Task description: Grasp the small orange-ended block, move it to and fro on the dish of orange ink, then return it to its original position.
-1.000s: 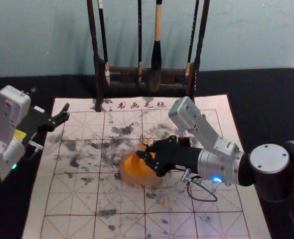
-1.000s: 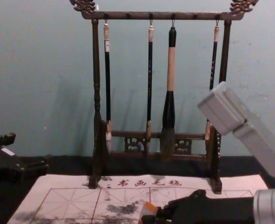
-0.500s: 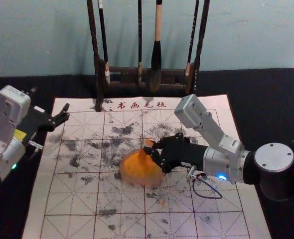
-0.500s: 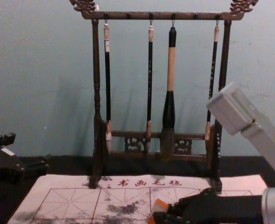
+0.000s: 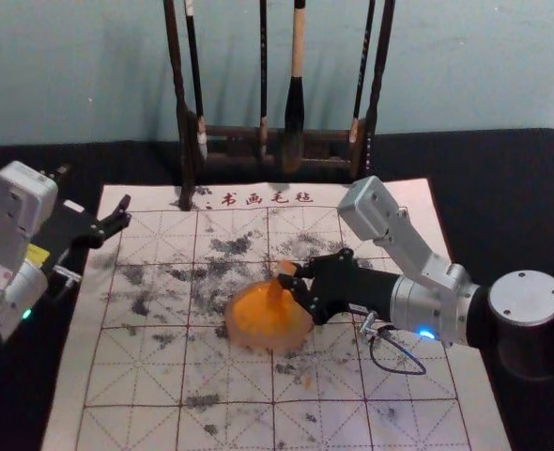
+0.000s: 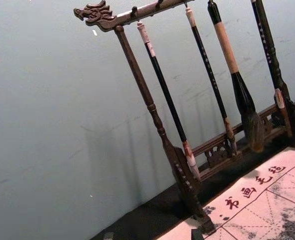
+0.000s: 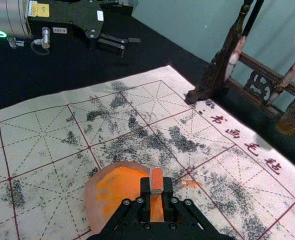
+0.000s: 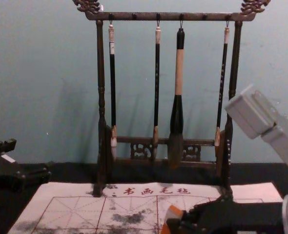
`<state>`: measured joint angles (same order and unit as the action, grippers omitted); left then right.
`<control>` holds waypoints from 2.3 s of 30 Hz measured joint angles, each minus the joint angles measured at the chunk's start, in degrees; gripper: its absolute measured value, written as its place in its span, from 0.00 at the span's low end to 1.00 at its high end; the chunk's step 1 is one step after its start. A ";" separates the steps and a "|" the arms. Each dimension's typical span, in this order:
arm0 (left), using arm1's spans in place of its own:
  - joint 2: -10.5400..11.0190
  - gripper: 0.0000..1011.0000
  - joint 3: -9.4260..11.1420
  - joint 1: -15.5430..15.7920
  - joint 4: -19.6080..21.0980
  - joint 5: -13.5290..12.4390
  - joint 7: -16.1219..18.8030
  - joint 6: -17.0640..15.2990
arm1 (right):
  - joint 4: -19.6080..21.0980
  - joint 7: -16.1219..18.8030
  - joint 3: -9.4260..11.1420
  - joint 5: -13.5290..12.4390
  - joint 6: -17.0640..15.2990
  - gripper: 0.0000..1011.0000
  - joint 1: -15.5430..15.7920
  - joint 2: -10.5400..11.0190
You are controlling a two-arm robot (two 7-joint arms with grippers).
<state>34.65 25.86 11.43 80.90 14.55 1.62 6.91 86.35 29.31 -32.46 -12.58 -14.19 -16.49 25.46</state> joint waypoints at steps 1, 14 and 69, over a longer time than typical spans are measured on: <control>0.00 0.99 0.00 0.00 0.00 0.00 0.00 0.00 | 0.09 0.00 0.07 -0.03 0.01 0.13 0.04 0.05; 0.00 0.99 0.00 0.00 0.00 0.00 0.00 0.00 | 3.37 0.93 2.50 -2.81 0.19 0.13 1.21 2.18; 0.00 0.99 0.00 0.00 0.00 0.00 0.00 0.00 | 11.73 -6.04 10.12 -4.54 -6.11 0.13 8.29 7.26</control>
<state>34.65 25.86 11.43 80.90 14.55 1.62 6.91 98.08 23.27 -22.34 -17.11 -20.30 -8.20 32.72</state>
